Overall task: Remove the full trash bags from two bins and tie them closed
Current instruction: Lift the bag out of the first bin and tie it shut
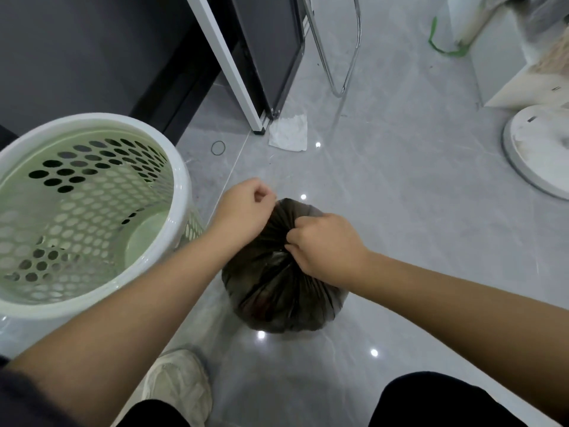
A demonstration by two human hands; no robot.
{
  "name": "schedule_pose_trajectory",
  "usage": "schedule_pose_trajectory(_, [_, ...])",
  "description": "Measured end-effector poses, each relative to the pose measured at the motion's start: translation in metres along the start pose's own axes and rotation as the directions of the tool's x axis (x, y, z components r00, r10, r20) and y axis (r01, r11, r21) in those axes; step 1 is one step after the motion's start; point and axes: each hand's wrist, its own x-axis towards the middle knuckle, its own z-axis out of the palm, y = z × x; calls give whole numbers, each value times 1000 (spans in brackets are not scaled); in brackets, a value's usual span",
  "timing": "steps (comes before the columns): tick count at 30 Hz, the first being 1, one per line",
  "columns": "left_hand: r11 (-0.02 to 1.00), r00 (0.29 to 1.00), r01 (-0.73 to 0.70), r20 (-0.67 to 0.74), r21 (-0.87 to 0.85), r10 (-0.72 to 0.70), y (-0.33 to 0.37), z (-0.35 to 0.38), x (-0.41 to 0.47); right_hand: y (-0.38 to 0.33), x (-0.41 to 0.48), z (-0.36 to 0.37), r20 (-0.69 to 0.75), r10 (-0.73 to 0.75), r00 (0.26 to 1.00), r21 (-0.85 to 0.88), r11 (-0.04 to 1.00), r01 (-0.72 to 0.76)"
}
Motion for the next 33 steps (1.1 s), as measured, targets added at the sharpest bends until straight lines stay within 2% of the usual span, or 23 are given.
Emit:
schedule_pose_trajectory(1, [1000,999,-22,-26,2,22,-7,0,-9,-1,1,-1,23,156,987,151,976,-158])
schedule_pose_trajectory(2, [999,999,-39,-26,11,39,-12,1,-19,-2,3,-2,86,306,948,320,893,-317])
schedule_pose_trajectory(3, [998,998,-54,-10,27,54,-15,2,-29,-2,5,-2,158,441,884,489,743,-458])
schedule_pose_trajectory(4, [997,998,-57,21,43,56,-17,5,-39,-3,8,-3,246,557,793,640,521,-565])
schedule_pose_trajectory(6, [1000,991,22,133,-4,-21,-17,14,-52,-5,14,0,457,661,595,780,23,-625])
schedule_pose_trajectory(7, [989,973,124,207,-76,-106,-14,19,-55,-7,17,0,546,655,522,779,-168,-604])
schedule_pose_trajectory(8, [954,935,259,290,-155,-207,-10,23,-56,-9,18,0,599,641,479,767,-288,-573])
schedule_pose_trajectory(10, [810,813,514,462,-283,-355,3,26,-56,-14,20,1,634,625,457,759,-386,-524])
schedule_pose_trajectory(11, [717,757,603,535,-350,-376,7,27,-54,-17,20,2,639,624,451,757,-404,-513])
schedule_pose_trajectory(13, [481,693,710,634,-515,-344,11,28,-50,-23,19,0,658,622,425,739,-428,-520])
schedule_pose_trajectory(15, [296,692,722,645,-625,-325,11,31,-45,-26,17,1,658,624,420,743,-448,-498])
schedule_pose_trajectory(18, [220,727,670,567,-709,-386,9,43,-44,-26,15,0,631,625,459,774,-467,-428])
schedule_pose_trajectory(19, [237,740,652,535,-720,-407,7,46,-44,-25,14,-1,633,610,477,773,-469,-427])
schedule_pose_trajectory(20, [297,763,628,495,-719,-416,4,48,-44,-25,12,-2,636,592,495,771,-469,-430])
schedule_pose_trajectory(21, [412,798,594,440,-691,-413,0,48,-44,-25,9,-4,634,578,514,774,-465,-431])
schedule_pose_trajectory(22, [584,847,531,359,-615,-392,-4,46,-44,-24,5,-4,621,570,538,784,-452,-426])
schedule_pose_trajectory(24, [920,961,266,153,-289,-230,-14,39,-41,-20,-2,-1,566,561,604,824,-409,-392])
schedule_pose_trajectory(25, [991,994,93,60,-99,-88,-17,33,-39,-19,-4,2,527,558,641,849,-371,-376])
schedule_pose_trajectory(27, [970,978,-190,-57,152,201,-18,24,-37,-17,-5,6,442,568,694,896,-250,-367])
schedule_pose_trajectory(29, [912,923,-338,-109,233,370,-16,17,-35,-14,-1,7,328,619,714,931,-85,-354])
schedule_pose_trajectory(31, [883,886,-412,-128,227,446,-16,15,-31,-9,1,9,225,642,733,946,35,-322])
schedule_pose_trajectory(33, [895,890,-418,-127,156,437,-18,15,-27,-4,-1,11,154,627,763,948,123,-293])
